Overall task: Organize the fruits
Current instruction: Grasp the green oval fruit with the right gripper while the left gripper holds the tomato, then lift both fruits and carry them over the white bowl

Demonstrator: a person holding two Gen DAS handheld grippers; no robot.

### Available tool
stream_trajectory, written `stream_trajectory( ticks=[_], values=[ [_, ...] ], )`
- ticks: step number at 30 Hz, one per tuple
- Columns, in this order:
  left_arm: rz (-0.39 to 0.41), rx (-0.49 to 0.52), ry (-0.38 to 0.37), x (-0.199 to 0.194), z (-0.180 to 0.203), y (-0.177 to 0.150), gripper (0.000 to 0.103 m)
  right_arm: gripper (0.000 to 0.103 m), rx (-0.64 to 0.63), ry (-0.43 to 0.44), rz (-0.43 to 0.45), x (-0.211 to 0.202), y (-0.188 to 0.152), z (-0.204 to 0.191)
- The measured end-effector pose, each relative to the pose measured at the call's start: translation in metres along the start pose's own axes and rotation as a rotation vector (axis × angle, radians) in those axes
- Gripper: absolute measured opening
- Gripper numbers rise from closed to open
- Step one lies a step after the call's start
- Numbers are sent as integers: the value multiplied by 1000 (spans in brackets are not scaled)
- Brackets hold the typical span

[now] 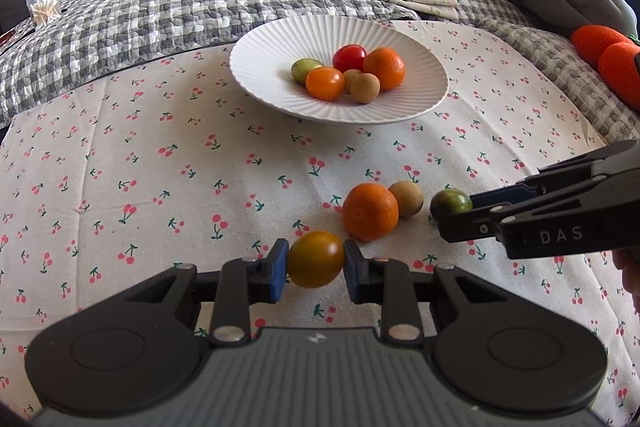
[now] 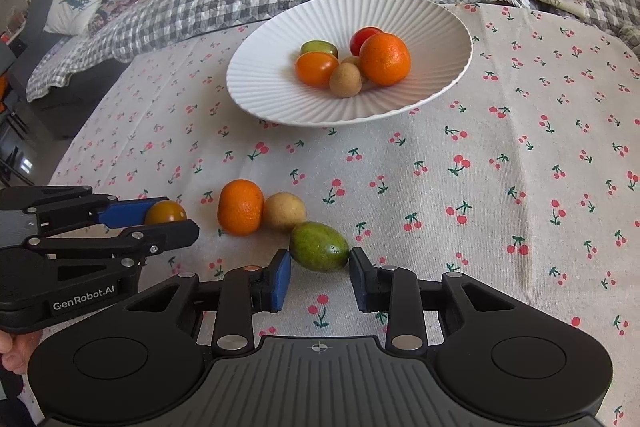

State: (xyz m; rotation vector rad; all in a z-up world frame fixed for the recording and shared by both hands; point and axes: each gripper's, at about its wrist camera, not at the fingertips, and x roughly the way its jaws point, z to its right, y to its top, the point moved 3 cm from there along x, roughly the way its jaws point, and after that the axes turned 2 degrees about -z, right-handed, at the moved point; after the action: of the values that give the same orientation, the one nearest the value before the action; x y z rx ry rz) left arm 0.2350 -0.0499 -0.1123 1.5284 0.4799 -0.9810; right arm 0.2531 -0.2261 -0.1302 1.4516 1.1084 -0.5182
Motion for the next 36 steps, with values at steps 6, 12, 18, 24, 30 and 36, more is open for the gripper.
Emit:
stream_trajectory(
  ticks=[6,12,18,24,30,36],
  values=[
    [7,-9,6,-2,-2,1,27,31,0,0,-14,-3,-1,2],
    [16,-17,9,-4,-4,2,27,31,16,-1,-13,-10,1,7],
    [28,-30,14,-7,-7,4,27,31,40,-1,-3,-19,2,19],
    [55,-51,15,-11,-12,11,27,31,94,-4,36,-34,8,40],
    [97,-82,9,-16,-18,21,27,31,138,-1,80,-47,16,55],
    [136,-91,2,-15,-19,36,27,31,195,-11,141,-59,26,70]
  ],
)
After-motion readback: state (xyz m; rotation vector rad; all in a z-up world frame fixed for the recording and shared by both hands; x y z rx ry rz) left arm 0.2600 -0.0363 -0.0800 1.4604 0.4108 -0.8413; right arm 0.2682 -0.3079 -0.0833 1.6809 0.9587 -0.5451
